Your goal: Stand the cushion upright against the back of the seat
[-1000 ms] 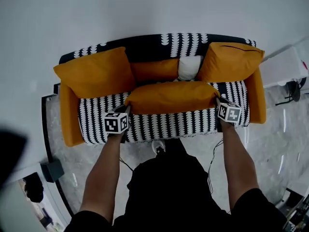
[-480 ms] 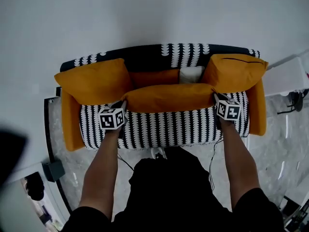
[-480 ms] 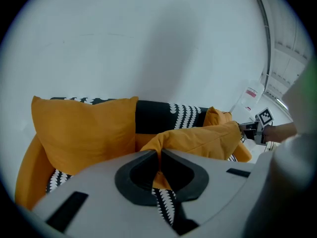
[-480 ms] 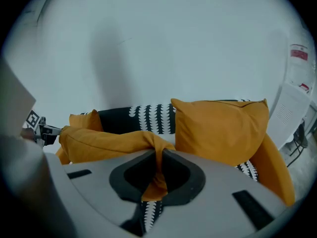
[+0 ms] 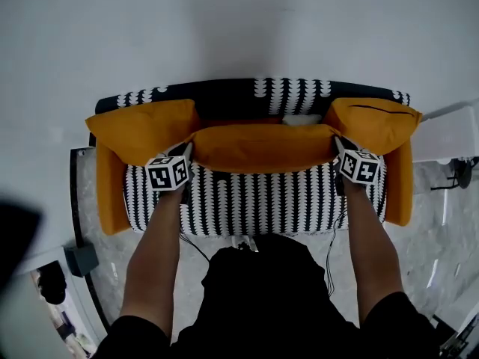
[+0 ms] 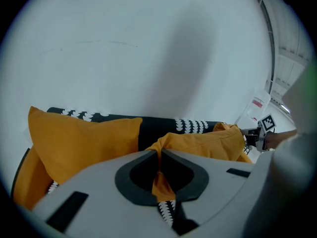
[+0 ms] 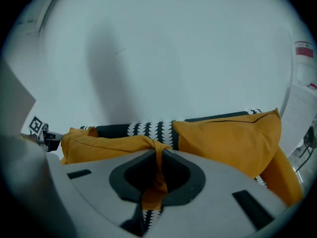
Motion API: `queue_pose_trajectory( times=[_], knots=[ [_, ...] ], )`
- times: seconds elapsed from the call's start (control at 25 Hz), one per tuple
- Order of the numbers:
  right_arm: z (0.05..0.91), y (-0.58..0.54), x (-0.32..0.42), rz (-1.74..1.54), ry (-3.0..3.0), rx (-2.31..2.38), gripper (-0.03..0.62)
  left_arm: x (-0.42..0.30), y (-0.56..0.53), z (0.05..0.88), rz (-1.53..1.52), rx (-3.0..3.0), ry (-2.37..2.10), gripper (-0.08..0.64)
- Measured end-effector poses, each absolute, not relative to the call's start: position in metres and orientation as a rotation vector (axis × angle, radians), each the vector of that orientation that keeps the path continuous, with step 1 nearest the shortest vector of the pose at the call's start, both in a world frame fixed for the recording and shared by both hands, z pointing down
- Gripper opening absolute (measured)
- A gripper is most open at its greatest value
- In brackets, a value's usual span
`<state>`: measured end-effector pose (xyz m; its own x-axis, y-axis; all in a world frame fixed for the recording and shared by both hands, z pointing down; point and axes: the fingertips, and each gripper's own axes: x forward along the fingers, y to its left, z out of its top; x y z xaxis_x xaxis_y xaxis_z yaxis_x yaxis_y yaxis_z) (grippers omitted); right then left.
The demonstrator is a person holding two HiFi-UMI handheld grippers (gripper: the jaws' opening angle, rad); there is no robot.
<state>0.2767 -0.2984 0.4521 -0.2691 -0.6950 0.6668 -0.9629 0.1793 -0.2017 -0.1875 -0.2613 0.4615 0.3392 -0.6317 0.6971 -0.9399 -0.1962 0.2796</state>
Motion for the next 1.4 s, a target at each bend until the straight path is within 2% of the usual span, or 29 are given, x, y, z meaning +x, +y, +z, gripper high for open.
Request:
queue_pose_trajectory(
  times=[0.4,0.64,0.88,1.08,1.24,1.4],
  knots=[
    [0.422,-0.364,0.263,0.827,-2.190,1.620,0.055,-0.198,-0.317,0.434,0.471,1.977,-1.492,0.031],
    [0.459,-0.386,0.245,0.755,-2.133,1.545,0.057,-0.210,-0.317,0.487,0.545,1.837,-1.528,0.031],
    [0.508,-0.398,0.259,0.798,-1.982,1.519,0.057,-0.200,-0.341,0.505,0.566,1.862,-1.494,0.031],
    [0.508,-0.408,0.264,0.825,-1.958,1.534,0.058,-0.202,-0.363,0.511,0.558,1.832,-1.505,0.031],
    [0.476,-0.394,0.271,0.727,-1.974,1.662,0.132,-0.203,-0.362,0.519,0.545,1.830,-1.499,0.031],
    [0.450,-0.366,0.241,0.635,-2.070,1.638,0.138,-0.204,-0.360,0.520,0.548,1.826,-1.510,0.031]
  ],
)
